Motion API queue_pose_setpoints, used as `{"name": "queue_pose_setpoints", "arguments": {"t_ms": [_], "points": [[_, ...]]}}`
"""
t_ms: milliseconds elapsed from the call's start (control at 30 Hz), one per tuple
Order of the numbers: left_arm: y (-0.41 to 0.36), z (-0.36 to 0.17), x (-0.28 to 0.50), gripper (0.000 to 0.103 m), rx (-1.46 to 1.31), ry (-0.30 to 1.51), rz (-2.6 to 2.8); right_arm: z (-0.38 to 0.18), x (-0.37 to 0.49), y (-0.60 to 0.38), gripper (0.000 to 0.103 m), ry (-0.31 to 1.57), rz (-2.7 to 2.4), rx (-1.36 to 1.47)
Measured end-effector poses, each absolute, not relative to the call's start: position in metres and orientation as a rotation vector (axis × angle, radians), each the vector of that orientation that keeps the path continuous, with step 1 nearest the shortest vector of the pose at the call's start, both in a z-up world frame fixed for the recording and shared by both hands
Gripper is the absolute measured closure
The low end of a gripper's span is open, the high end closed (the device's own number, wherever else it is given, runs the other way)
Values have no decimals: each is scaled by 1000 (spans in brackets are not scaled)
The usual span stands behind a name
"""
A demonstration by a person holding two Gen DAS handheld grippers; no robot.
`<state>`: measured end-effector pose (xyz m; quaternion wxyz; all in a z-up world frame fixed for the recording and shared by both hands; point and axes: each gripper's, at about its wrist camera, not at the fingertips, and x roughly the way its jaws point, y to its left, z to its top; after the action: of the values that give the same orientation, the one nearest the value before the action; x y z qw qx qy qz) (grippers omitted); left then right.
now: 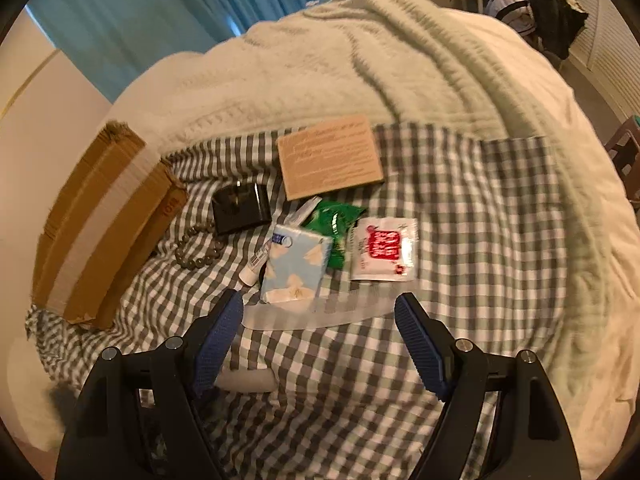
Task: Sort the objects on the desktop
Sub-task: 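Grasp the white tube with the left gripper while the right gripper grasps the tissue pack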
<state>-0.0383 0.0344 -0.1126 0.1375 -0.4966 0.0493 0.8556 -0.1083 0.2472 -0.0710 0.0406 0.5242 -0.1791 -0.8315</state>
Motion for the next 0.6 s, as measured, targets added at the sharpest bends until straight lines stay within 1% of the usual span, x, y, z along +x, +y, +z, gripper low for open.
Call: {"name": "queue_pose_setpoints", "arguments": {"t_ms": [100,167,367,433,533,600], "points": [[22,-101,-54,98,-1421,58,2538,-91,-123,233,25,-547,-2511,1631],[17,-101,-62,98,-1426,13,2549,-105,-135,224,25,-577,-2484,1647],[9,-120,-81,98,-1472,-5,2550,-144,-161,213,25,-675,-2418,1733],[6,-123,-86,98,-1479,-12,2546,-148,-163,213,53,-661,-2438,1729],[6,-122,-91,98,-1471,-4,2540,-136,-162,214,54,-608,-2502,1690],[5,-117,-91,98,-1463,-30,2540,-118,-160,219,54,-630,-2524,1635]]}}
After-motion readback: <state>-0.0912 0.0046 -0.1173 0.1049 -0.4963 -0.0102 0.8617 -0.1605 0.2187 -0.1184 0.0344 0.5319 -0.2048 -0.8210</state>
